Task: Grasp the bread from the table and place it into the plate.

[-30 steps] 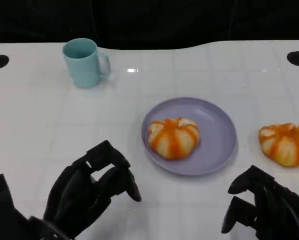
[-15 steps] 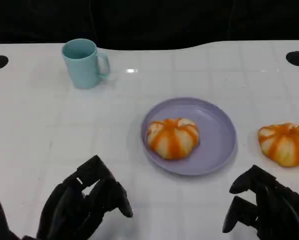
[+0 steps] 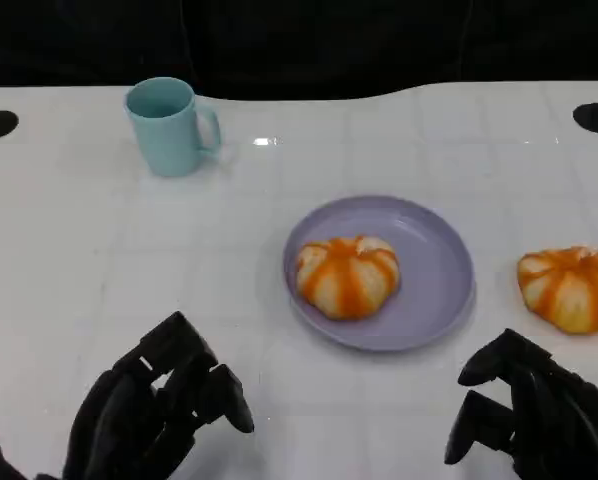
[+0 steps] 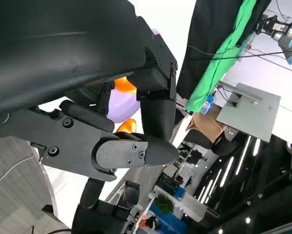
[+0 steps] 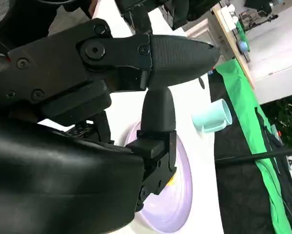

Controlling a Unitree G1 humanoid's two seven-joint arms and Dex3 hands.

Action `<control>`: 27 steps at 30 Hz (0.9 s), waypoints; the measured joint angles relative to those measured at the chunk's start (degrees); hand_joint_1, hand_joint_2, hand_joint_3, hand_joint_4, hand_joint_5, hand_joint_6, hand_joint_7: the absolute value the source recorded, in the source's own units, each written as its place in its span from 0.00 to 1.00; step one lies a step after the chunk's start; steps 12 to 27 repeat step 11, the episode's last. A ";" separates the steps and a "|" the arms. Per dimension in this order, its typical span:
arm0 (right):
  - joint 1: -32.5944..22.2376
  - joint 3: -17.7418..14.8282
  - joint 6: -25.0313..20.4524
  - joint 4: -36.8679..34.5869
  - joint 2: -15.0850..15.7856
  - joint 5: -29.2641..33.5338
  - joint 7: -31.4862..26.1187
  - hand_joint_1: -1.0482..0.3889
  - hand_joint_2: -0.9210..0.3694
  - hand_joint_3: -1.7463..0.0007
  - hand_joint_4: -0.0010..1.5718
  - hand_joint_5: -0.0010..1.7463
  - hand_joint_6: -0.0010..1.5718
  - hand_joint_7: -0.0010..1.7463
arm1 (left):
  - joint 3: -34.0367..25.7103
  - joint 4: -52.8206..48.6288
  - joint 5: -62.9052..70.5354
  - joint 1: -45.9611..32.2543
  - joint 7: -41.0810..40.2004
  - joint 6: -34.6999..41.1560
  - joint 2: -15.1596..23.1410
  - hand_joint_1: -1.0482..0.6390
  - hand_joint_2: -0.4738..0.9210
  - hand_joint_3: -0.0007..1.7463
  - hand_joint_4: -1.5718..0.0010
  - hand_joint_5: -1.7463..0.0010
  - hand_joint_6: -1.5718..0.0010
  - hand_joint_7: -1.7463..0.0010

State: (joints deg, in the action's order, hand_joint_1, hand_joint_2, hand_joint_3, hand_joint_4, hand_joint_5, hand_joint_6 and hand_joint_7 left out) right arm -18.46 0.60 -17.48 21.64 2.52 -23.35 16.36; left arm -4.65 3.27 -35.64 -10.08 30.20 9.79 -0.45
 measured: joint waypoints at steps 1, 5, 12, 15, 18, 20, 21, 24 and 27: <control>0.11 -0.01 0.02 -0.09 0.00 0.02 0.00 0.37 0.00 0.71 0.38 1.00 0.22 0.98 | -0.02 -0.20 -0.07 0.12 0.21 0.01 0.01 0.28 1.00 0.20 0.55 0.00 0.65 0.06; 0.39 -0.04 -0.01 -0.30 0.00 -0.01 -0.01 0.37 0.00 0.71 0.38 1.00 0.22 0.98 | -0.05 -1.09 -0.10 0.48 0.95 0.01 0.02 0.28 1.00 0.20 0.54 0.00 0.64 0.05; 0.77 -0.37 -0.01 -0.86 0.00 -0.05 0.15 0.38 0.00 0.72 0.38 1.00 0.23 0.97 | -0.04 -2.06 0.26 0.95 0.97 -0.26 -0.01 0.28 1.00 0.22 0.54 0.00 0.64 0.04; 0.77 -0.37 -0.01 -0.86 0.00 -0.05 0.15 0.38 0.00 0.72 0.38 1.00 0.23 0.97 | -0.04 -2.06 0.26 0.95 0.97 -0.26 -0.01 0.28 1.00 0.22 0.54 0.00 0.64 0.04; 0.77 -0.37 -0.01 -0.86 0.00 -0.05 0.15 0.38 0.00 0.72 0.38 1.00 0.23 0.97 | -0.04 -2.06 0.26 0.95 0.97 -0.26 -0.01 0.28 1.00 0.22 0.54 0.00 0.64 0.04; 0.77 -0.37 -0.01 -0.86 0.00 -0.05 0.15 0.38 0.00 0.72 0.38 1.00 0.23 0.97 | -0.04 -2.06 0.26 0.95 0.97 -0.26 -0.01 0.28 1.00 0.22 0.54 0.00 0.64 0.04; 0.77 -0.37 -0.01 -0.86 0.00 -0.05 0.15 0.38 0.00 0.72 0.38 1.00 0.23 0.97 | -0.04 -2.06 0.26 0.95 0.97 -0.26 -0.01 0.28 1.00 0.22 0.54 0.00 0.64 0.04; 0.77 -0.37 -0.01 -0.86 0.00 -0.05 0.15 0.38 0.00 0.72 0.38 1.00 0.23 0.97 | -0.04 -2.06 0.26 0.95 0.97 -0.26 -0.01 0.28 1.00 0.22 0.54 0.00 0.64 0.04; 0.77 -0.37 -0.01 -0.86 0.00 -0.05 0.15 0.38 0.00 0.72 0.38 1.00 0.23 0.97 | -0.04 -2.06 0.26 0.95 0.97 -0.26 -0.01 0.28 1.00 0.22 0.54 0.00 0.64 0.04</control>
